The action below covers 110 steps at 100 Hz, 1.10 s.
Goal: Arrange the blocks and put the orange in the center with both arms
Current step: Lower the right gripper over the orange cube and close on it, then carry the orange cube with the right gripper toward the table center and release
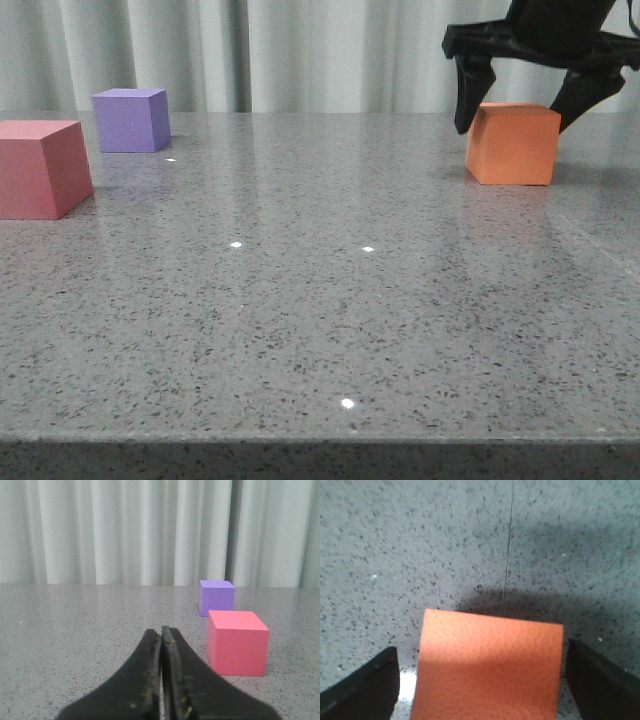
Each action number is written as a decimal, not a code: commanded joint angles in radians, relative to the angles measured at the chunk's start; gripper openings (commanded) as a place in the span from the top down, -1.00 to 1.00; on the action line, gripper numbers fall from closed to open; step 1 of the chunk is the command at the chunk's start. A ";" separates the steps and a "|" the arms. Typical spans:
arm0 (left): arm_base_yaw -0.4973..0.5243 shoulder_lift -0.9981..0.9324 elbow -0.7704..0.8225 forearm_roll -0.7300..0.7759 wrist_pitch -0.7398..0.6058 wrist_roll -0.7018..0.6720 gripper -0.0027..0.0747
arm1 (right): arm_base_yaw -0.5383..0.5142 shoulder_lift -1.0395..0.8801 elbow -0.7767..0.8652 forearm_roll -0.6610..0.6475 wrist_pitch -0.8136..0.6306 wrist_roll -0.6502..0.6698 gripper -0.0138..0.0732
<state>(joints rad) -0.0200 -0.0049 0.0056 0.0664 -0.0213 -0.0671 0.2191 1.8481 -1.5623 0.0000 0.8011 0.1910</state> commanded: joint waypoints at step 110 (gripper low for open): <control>0.000 -0.031 0.042 -0.007 -0.082 -0.003 0.98 | 0.432 0.341 -0.757 -0.277 0.267 0.449 -0.11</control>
<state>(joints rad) -0.0200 -0.0049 0.0056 0.0664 -0.0213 -0.0671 0.6383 2.2104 -2.2186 -0.2156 1.0539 0.6098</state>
